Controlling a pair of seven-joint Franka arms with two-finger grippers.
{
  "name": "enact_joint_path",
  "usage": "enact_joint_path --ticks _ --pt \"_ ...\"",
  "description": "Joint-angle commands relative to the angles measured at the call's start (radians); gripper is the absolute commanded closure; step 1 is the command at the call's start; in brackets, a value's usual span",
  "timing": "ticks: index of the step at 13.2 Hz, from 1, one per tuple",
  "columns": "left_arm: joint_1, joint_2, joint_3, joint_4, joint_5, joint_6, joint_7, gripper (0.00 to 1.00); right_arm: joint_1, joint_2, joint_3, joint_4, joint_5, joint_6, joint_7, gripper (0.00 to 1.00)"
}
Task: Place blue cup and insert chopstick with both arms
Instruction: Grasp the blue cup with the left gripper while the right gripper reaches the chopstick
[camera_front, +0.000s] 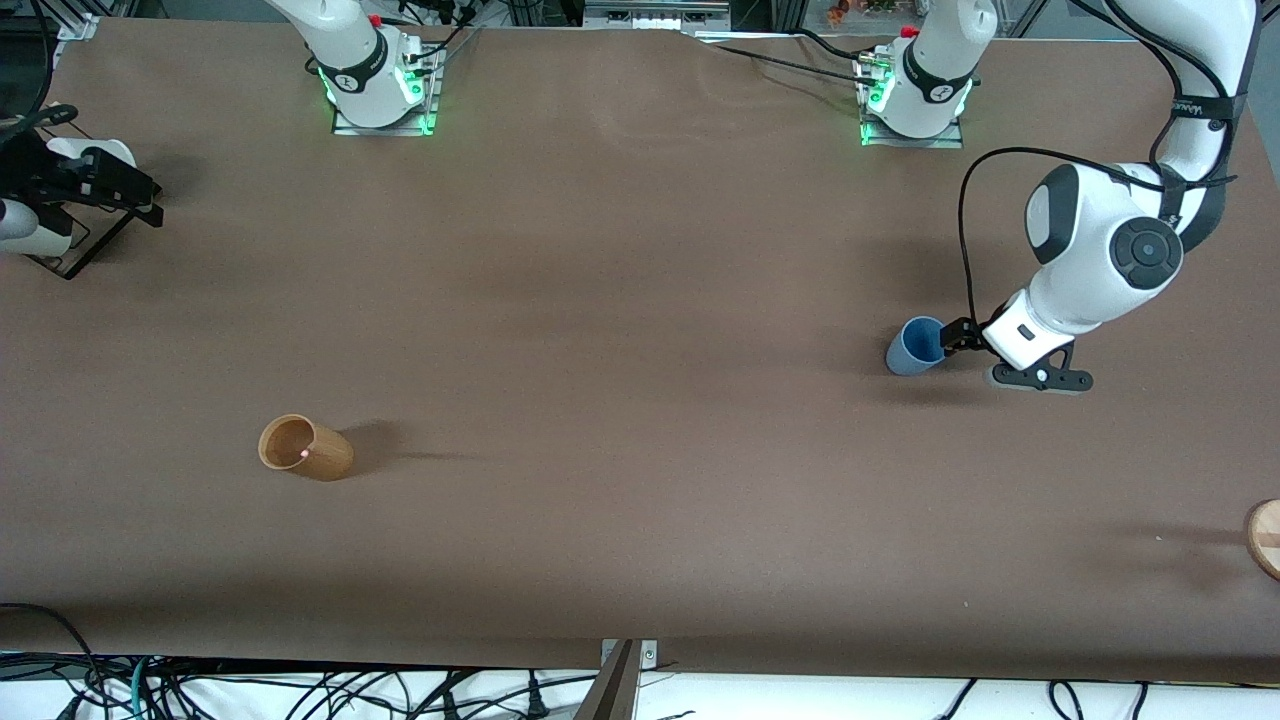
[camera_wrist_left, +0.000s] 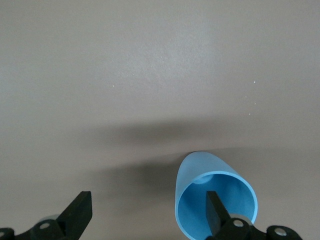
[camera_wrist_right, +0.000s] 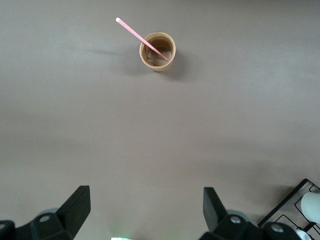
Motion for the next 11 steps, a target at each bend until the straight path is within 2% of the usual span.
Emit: enact_joint_path --ticks 1,3,5,8,9,11 --pt "-0.006 -0.037 -0.001 -0.108 -0.004 0.097 0.019 0.00 0.008 0.051 0.001 0.009 0.002 0.049 -0.060 0.00" --pt "-0.015 -0.039 0.001 -0.145 -0.009 0.149 0.019 0.00 0.011 0.109 -0.001 0.009 0.005 0.118 -0.094 0.00" --pt "-0.016 -0.034 0.001 -0.144 -0.011 0.156 0.016 0.00 0.025 0.184 0.004 -0.001 0.005 0.243 -0.105 0.00" --pt "-0.018 0.010 -0.001 -0.133 -0.011 0.188 0.007 0.00 0.027 0.258 0.030 -0.081 0.005 0.462 -0.179 0.00" --pt "-0.018 0.021 -0.001 -0.131 -0.011 0.211 0.007 0.15 0.027 0.290 0.030 -0.101 0.005 0.534 -0.235 0.00" --pt "-0.021 0.032 -0.001 -0.131 -0.012 0.214 -0.012 0.70 0.027 0.355 0.030 -0.113 0.004 0.624 -0.304 0.00"
